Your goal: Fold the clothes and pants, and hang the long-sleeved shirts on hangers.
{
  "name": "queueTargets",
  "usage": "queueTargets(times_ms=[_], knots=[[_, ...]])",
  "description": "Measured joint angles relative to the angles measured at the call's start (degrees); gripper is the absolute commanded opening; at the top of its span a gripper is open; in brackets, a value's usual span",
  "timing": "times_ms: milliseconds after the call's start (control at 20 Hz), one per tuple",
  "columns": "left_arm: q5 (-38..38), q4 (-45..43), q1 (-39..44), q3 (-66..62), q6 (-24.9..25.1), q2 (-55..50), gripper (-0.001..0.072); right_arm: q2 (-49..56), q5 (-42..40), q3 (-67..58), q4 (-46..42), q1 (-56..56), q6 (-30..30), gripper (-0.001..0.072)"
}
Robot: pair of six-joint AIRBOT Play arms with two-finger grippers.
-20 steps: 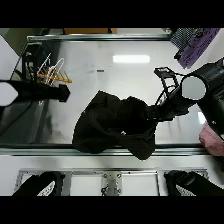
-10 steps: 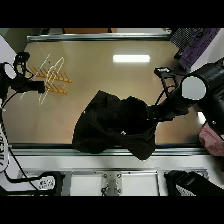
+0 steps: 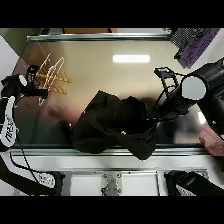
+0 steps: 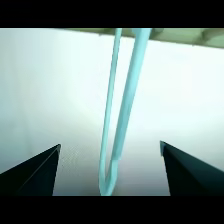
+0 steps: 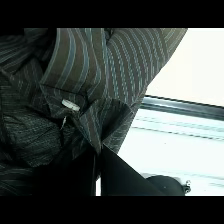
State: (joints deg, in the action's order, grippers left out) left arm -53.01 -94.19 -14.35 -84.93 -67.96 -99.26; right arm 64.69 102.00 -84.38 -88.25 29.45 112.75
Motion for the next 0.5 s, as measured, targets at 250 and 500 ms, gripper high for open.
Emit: queueTargets(times_ms=[250, 500], knots=[[4.0, -2.6, 0.5, 0.0, 1.5, -4.3, 0.0681, 0.0, 0.0, 0.0, 0.0, 0.0, 0.0, 0.0017], [7.0, -3.3, 0.7, 0.0, 1.9, -6.3, 0.0680, 0.0, 0.0, 0.0, 0.0, 0.0, 0.0, 0.0016]])
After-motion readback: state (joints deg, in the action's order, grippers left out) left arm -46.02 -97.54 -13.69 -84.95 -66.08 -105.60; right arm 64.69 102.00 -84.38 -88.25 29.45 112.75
